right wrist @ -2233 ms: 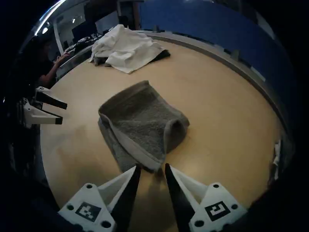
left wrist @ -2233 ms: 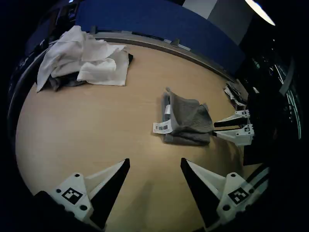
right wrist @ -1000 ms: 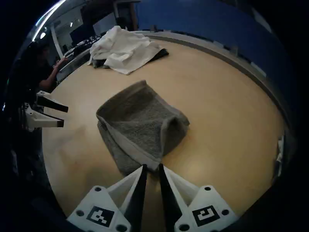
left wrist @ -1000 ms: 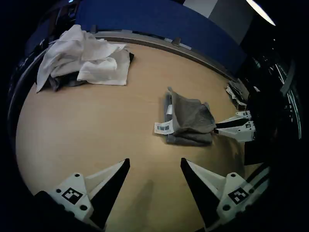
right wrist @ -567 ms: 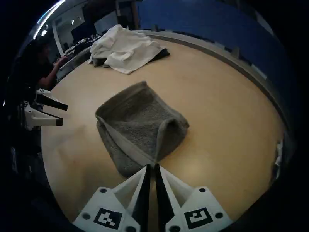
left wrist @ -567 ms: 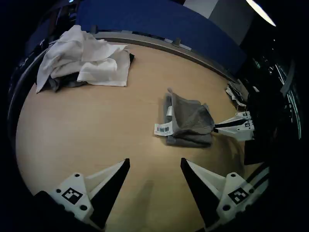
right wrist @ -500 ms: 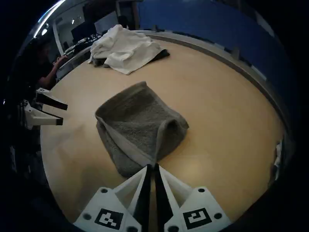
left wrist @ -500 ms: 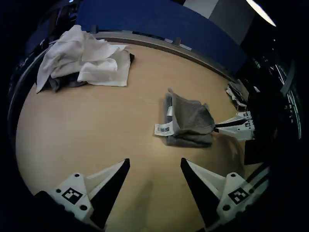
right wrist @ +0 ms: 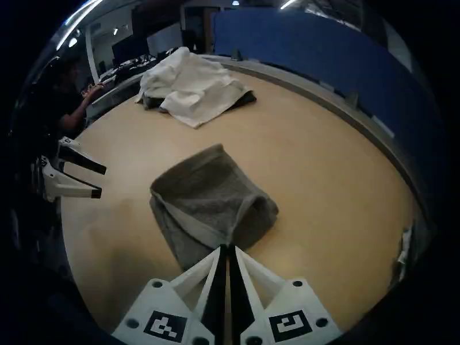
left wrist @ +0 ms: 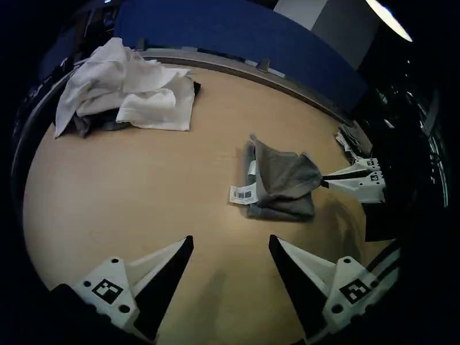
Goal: Fold towel
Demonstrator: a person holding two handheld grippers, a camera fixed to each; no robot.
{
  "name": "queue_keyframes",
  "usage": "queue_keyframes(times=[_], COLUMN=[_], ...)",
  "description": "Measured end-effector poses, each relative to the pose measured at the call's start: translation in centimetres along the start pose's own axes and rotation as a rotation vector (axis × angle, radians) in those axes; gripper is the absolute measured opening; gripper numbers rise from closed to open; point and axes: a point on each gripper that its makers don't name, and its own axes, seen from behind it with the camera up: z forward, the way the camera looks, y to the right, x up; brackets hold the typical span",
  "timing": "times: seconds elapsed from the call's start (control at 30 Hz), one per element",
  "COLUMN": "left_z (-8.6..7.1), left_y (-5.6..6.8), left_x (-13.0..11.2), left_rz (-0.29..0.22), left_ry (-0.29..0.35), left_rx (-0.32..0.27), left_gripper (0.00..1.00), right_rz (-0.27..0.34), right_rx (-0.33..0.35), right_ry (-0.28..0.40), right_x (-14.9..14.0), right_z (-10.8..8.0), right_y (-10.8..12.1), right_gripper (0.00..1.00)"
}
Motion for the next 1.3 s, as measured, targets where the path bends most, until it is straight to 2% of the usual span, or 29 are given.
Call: queue_keyframes(times=[0.3,0.5,0.7,0.9,1.3], left_z=[-0.2,-0.4,-0.4,-0.6,-0.8], left_y=[0.0,-0.1,-0.4,-1.0,-2.1], left_x=[0.2,0.2,0.2,0.5,0.5], left_rz=[-0.011,-0.015,-0.029,-0.048,-0.067], left_ry=[0.013,0.017,0.025,0.037,0.043], left_rx=[-0.004,-0.006,-0.007,-0.003,0.005], left_gripper=[0.98,0.98,0.98,0.98,0.98], right_rz=[-0.029,-0.061,-0.068,-0.062,-0.069], right_rx=[0.009,0.018,0.032,0.047,0.058], right_ry=[0.049,0.057,0.057,0.040,-0.018], right_x=[4.8,7.6,9.7,10.8,11.1], right_z=[0.2,1.2,2.7,4.3,7.3], right_y=[-0.3,-1.0,-1.4,-1.6,-1.4], right_gripper=[0.03,0.03,0.01,0.01,0.01])
